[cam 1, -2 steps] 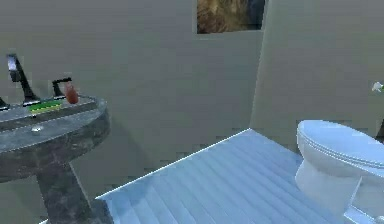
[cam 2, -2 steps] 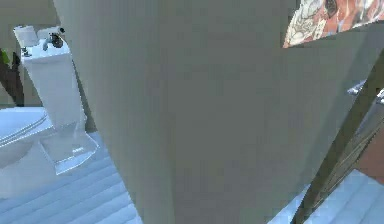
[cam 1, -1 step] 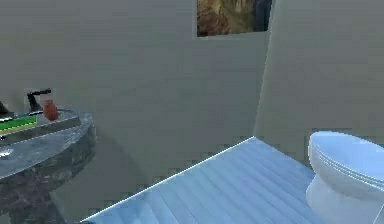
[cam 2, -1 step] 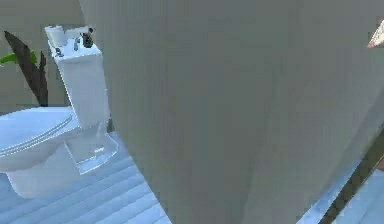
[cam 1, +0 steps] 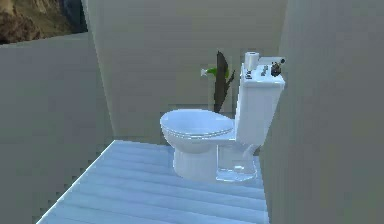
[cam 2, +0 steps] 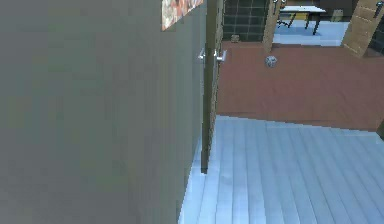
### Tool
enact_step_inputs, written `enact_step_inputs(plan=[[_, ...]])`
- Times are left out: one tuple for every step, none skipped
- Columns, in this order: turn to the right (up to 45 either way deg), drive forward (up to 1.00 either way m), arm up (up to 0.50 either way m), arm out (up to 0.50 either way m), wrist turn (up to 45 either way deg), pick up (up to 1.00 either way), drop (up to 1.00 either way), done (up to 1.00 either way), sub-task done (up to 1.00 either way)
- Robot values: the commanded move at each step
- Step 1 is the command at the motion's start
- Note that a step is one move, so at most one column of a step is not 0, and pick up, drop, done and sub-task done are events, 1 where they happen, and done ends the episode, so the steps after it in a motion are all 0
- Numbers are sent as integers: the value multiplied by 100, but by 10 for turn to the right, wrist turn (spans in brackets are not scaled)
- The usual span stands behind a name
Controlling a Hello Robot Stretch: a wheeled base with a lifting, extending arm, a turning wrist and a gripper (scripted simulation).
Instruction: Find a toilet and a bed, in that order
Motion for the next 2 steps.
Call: enact_step_inputs(plan=[[60,0,0,0,0,0,0,0,0],[0,50,0,0,0,0,0,0,0]])
